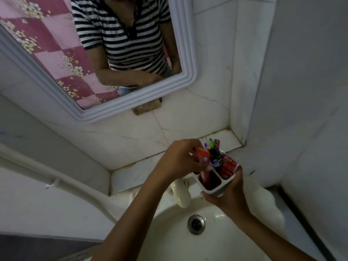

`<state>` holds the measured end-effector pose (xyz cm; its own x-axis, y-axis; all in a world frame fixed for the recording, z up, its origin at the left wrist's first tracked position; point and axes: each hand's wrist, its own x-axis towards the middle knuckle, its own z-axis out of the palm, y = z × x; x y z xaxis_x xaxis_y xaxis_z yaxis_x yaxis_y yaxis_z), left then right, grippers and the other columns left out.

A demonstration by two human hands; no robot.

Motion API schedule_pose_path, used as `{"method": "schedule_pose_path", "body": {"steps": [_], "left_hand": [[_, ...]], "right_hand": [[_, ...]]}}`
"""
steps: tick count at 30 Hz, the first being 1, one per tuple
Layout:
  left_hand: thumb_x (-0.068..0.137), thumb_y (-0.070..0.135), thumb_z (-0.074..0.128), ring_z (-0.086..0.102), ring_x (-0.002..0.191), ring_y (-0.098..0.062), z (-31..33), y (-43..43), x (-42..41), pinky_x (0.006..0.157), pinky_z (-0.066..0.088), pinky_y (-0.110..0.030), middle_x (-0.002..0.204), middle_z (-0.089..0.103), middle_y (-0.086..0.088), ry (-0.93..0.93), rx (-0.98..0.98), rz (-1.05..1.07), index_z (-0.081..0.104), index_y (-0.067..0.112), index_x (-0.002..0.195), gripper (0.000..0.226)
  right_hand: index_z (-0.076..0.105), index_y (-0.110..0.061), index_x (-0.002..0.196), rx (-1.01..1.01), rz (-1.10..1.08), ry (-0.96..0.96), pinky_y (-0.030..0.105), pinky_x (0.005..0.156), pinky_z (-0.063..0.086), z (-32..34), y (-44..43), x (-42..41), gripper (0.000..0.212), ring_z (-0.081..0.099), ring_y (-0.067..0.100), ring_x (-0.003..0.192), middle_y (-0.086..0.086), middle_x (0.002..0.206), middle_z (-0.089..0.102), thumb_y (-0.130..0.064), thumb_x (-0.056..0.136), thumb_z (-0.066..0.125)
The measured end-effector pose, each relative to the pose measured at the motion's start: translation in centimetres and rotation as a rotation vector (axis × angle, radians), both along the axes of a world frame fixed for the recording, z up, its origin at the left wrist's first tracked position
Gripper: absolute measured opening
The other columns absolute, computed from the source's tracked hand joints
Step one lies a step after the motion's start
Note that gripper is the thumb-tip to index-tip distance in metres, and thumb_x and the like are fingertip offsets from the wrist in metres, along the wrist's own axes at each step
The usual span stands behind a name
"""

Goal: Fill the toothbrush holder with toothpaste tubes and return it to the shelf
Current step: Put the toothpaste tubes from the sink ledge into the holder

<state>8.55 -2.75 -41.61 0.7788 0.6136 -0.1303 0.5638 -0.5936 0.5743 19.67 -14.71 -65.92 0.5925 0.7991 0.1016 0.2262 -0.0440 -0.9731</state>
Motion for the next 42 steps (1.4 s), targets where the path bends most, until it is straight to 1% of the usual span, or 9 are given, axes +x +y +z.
{"method": "schedule_pose_path", "body": {"steps": [7,10,15,18,23,28,33,38,42], "left_hand": [[0.077,0.033,0.079,0.074,0.075,-0.015,-1.7,4.1,-5.0,0.077,0.061,-0.039,0.088,0.076,0.002,-0.213,-0.073,0.339,0.069,0.020,0.093,0.023],[0.080,0.033,0.076,0.070,0.083,-0.014,-5.6,6.6,-7.8,0.077,0.058,-0.037,0.089,0.073,0.006,-0.018,0.104,0.441,0.067,0.023,0.095,0.020],[0.081,0.039,0.069,0.065,0.095,-0.017,-14.0,6.3,-9.6,0.084,0.056,-0.035,0.102,0.070,0.002,0.422,0.061,0.460,0.064,0.023,0.102,0.027],[0.079,0.038,0.068,0.064,0.094,-0.018,-17.4,5.5,-10.9,0.083,0.056,-0.035,0.102,0.070,0.001,0.499,0.071,0.467,0.062,0.022,0.110,0.035],[0.081,0.035,0.066,0.067,0.080,-0.019,-17.9,6.0,-12.4,0.077,0.060,-0.039,0.092,0.072,-0.004,0.385,0.078,0.573,0.063,0.019,0.097,0.023],[0.084,0.024,0.073,0.068,0.079,-0.017,-9.9,6.2,-10.5,0.072,0.059,-0.033,0.099,0.070,-0.004,-0.092,0.148,0.707,0.060,0.012,0.106,0.029],[0.079,0.019,0.078,0.069,0.087,-0.007,0.1,3.2,-6.1,0.073,0.058,-0.020,0.098,0.067,0.008,-0.444,0.041,0.480,0.059,0.018,0.104,0.032],[0.069,0.015,0.086,0.074,0.077,-0.008,1.7,-0.4,-2.5,0.072,0.063,-0.026,0.089,0.075,0.002,-0.226,-0.153,0.196,0.065,0.018,0.093,0.032],[0.061,0.022,0.085,0.069,0.077,-0.011,-1.0,-1.0,-0.9,0.071,0.059,-0.035,0.081,0.072,0.005,-0.010,0.033,0.061,0.066,0.023,0.084,0.030]], "right_hand": [[0.019,-0.014,0.163,-0.016,-0.026,-0.010,0.052,0.108,0.059,0.0,-0.7,0.7,0.149,0.054,0.026,0.145,0.011,0.158,0.043,-0.046,0.045,0.105],[0.018,-0.013,0.162,-0.003,-0.045,-0.028,0.052,0.111,0.057,0.2,-0.9,1.1,0.148,0.053,0.027,0.146,0.011,0.158,0.043,-0.046,0.047,0.104],[0.015,-0.013,0.163,-0.001,-0.068,-0.030,0.057,0.110,0.056,-0.3,-1.4,1.4,0.150,0.052,0.029,0.147,0.011,0.160,0.041,-0.047,0.048,0.104],[0.013,-0.014,0.164,-0.008,-0.054,-0.014,0.057,0.110,0.057,-0.5,-1.3,0.7,0.150,0.052,0.029,0.147,0.011,0.161,0.041,-0.047,0.048,0.104],[0.013,-0.018,0.163,-0.008,-0.029,-0.003,0.056,0.106,0.059,-0.3,-0.7,-0.4,0.148,0.053,0.029,0.146,0.011,0.161,0.041,-0.049,0.050,0.103],[0.011,-0.015,0.165,-0.003,-0.023,-0.028,0.056,0.107,0.059,0.0,-0.3,0.0,0.150,0.052,0.029,0.148,0.011,0.161,0.039,-0.047,0.050,0.103],[0.015,-0.015,0.164,-0.009,-0.027,-0.016,0.056,0.106,0.059,-0.2,-0.4,0.1,0.150,0.053,0.026,0.147,0.009,0.161,0.041,-0.042,0.048,0.106],[0.017,-0.016,0.163,-0.021,-0.030,-0.024,0.055,0.107,0.059,-0.2,-0.7,-0.5,0.148,0.051,0.027,0.147,0.007,0.159,0.043,-0.048,0.048,0.105],[0.021,-0.016,0.161,-0.017,-0.032,-0.036,0.054,0.107,0.058,0.2,-0.2,-0.7,0.146,0.053,0.030,0.145,0.009,0.158,0.047,-0.046,0.047,0.106]]}}
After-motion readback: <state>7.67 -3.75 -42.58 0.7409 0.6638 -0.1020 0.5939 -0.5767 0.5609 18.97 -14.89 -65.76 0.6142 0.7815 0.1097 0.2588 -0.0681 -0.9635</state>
